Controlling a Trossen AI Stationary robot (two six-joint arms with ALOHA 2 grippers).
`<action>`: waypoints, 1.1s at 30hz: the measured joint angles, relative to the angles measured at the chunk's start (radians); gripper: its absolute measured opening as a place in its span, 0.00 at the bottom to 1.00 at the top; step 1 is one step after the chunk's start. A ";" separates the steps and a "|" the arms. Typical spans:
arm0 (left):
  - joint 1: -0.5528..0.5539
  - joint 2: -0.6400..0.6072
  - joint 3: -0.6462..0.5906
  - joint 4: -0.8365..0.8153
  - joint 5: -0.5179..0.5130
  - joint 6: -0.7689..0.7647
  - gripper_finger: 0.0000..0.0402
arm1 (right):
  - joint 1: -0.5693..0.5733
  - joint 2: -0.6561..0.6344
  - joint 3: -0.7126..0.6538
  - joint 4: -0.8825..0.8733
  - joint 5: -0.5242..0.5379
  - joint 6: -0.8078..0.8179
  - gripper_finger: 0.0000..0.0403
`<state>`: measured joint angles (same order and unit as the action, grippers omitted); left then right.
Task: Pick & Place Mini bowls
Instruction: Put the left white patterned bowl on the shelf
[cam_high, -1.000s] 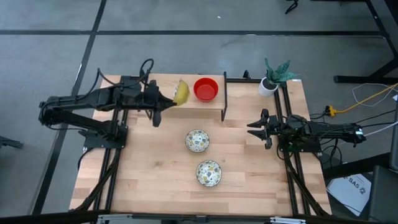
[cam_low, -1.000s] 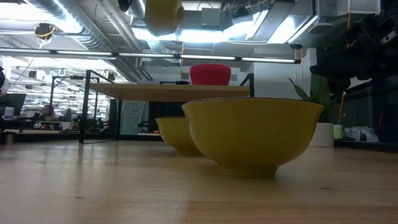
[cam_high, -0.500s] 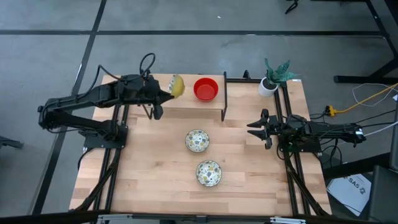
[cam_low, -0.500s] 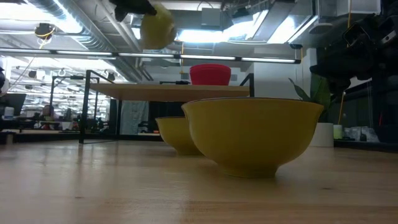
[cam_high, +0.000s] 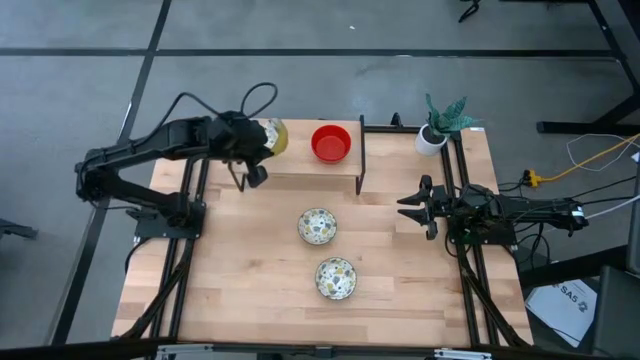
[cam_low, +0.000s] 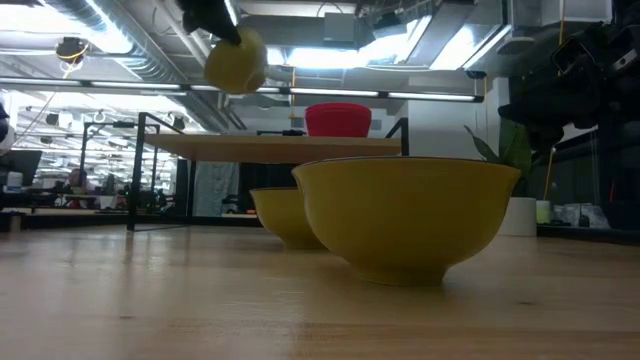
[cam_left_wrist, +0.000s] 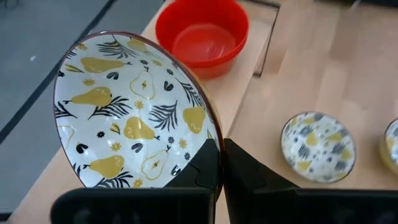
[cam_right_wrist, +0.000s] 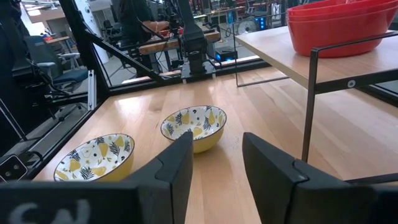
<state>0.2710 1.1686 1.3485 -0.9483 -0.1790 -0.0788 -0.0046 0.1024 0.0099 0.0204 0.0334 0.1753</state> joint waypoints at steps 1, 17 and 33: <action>0.000 0.019 0.024 -0.026 -0.006 -0.001 0.01 | 0.000 0.000 0.000 0.000 0.000 0.000 0.35; -0.025 0.309 0.325 -0.368 -0.117 0.015 0.01 | 0.000 0.000 0.000 0.000 0.000 0.000 0.35; -0.068 0.392 0.416 -0.526 -0.217 -0.020 0.01 | 0.000 0.000 0.000 0.000 0.000 0.000 0.35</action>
<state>0.2034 1.5604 1.7645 -1.4740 -0.3961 -0.0986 -0.0044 0.1024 0.0097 0.0202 0.0333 0.1752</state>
